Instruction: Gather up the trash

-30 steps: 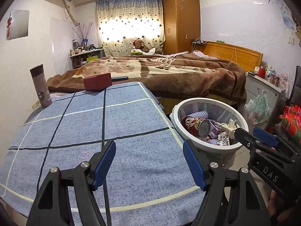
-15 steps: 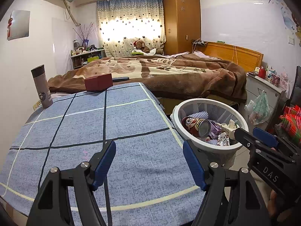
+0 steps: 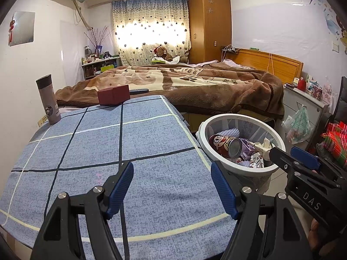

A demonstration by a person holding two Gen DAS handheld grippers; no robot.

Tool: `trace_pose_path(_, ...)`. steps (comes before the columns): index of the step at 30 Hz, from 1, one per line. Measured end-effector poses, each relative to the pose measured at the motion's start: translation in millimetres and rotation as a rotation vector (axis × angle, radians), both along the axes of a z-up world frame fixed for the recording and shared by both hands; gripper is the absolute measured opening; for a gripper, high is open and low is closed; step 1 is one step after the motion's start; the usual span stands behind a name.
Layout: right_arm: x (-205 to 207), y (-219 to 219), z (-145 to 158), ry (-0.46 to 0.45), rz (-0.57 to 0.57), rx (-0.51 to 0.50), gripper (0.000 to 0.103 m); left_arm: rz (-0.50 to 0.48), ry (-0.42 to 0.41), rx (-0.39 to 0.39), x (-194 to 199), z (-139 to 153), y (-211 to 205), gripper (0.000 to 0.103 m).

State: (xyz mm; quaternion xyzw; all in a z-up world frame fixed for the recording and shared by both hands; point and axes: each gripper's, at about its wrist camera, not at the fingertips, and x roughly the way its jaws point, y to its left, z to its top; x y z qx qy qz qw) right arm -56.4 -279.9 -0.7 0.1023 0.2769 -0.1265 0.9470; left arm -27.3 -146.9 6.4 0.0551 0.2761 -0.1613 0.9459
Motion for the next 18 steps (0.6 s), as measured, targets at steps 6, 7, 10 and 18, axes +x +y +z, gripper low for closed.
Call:
trace_pose_path(6,0.1,-0.6,-0.5,0.0,0.001,0.002,0.055,-0.001,-0.001,0.0,0.1,0.3,-0.2,0.076)
trace_pose_path(7,0.1,-0.7,-0.5,0.0,0.002,0.0,0.055,0.0,-0.002,0.0,-0.1,0.4,-0.5,0.076)
trace_pose_path(10,0.0,-0.5,-0.3,-0.001,0.0,0.001,0.055,0.0,-0.001,0.0,-0.4,0.5,-0.3,0.076)
trace_pose_path(18,2.0,4.9,2.6,0.001,0.002,-0.001,0.055,0.0,0.0,0.0,-0.4,0.0,0.8,0.076)
